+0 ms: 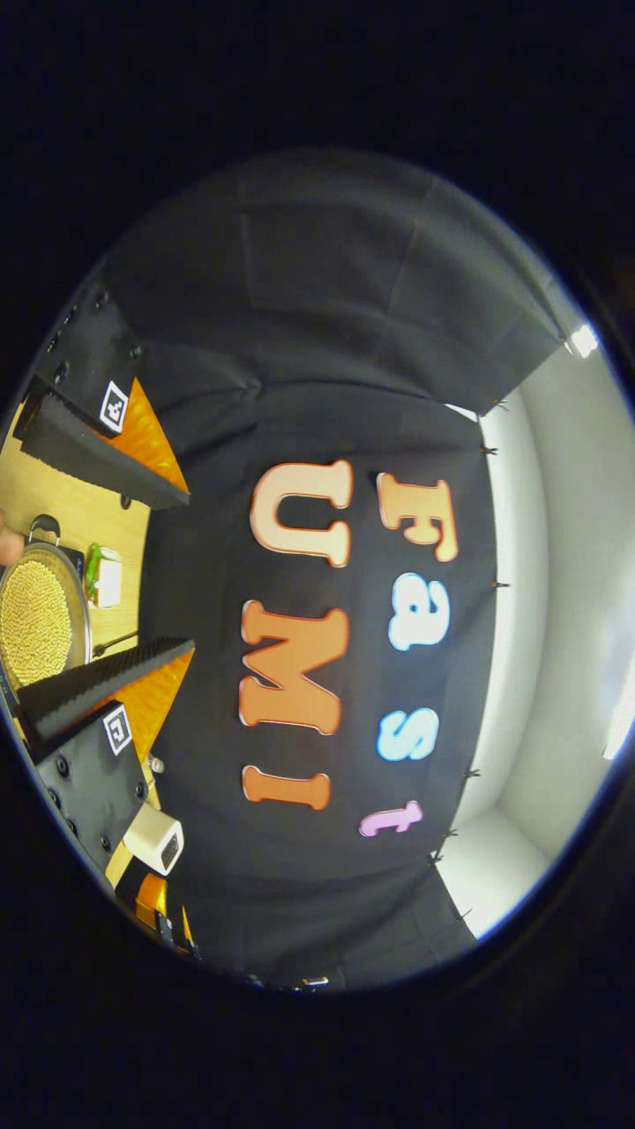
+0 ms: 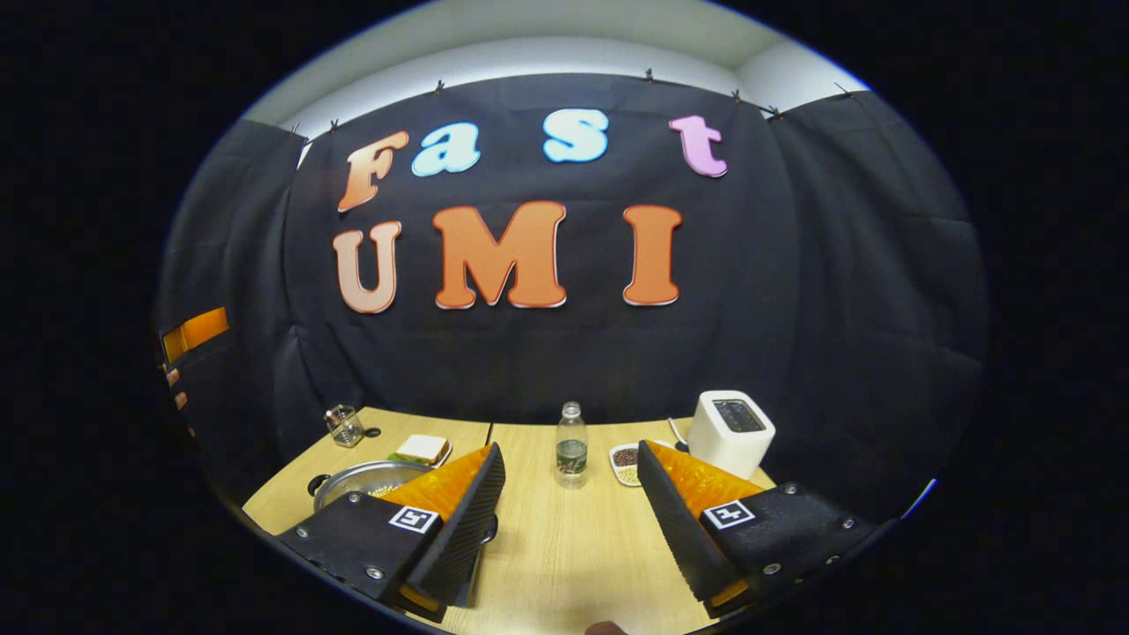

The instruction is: First push the handle of the pot to place it horizontally, then grasp the pot with both hands and set it on the induction cooktop.

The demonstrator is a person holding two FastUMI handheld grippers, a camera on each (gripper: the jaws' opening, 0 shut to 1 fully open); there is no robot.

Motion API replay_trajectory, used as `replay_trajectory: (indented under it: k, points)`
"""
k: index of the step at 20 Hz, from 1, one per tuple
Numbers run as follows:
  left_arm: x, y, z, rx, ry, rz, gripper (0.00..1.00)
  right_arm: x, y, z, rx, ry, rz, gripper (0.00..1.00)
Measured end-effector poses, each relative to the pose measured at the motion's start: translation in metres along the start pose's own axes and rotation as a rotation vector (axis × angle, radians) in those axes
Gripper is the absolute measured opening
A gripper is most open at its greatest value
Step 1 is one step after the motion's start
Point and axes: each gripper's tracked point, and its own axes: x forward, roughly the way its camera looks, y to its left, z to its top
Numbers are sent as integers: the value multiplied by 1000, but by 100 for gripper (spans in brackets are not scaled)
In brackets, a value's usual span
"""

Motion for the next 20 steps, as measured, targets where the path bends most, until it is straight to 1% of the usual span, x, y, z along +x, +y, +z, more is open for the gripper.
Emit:
replay_trajectory:
  k: [1, 2, 3, 4, 5, 6, 7, 8, 9, 11, 14, 17, 20]
  points:
    - [-11, -1, 15, -8, -17, -2, 96, -13, -9, 12, 7, -29, -5, 93]
    - [-18, -1, 22, -24, -22, -4, 99, -25, -18, 23, 8, -58, -12, 93]
    - [-26, 0, 31, -45, -25, -11, 99, -35, -28, 34, 5, -84, -25, 93]
    - [-33, 0, 37, -68, -23, -21, 96, -44, -37, 44, -2, -109, -38, 93]
    - [-42, -1, 40, -89, -24, -28, 99, -51, -45, 53, -9, -135, -52, 93]
    - [-47, 1, 43, -103, -27, -29, 96, -58, -52, 61, -12, -161, -68, 93]
    - [-50, 7, 46, -105, -34, -21, 99, -64, -59, 69, -12, -182, -81, 93]
    - [-53, 14, 49, -100, -45, -4, 93, -69, -63, 73, -10, -197, -86, 93]
    - [-55, 17, 52, -90, -58, 9, 99, -74, -64, 78, 1, -212, -84, 93]
    - [-61, 14, 58, -82, -75, 16, 98, -77, -68, 82, 16, -226, -88, 93]
    - [-64, 7, 62, -83, -81, 3, 98, -78, -66, 78, -3, -227, -91, 93]
    - [-63, -3, 57, -89, -64, -30, 99, -76, -54, 72, -19, -218, -66, 93]
    - [-61, 1, 55, -89, -55, -24, 99, -72, -39, 66, -36, -204, -38, 94]
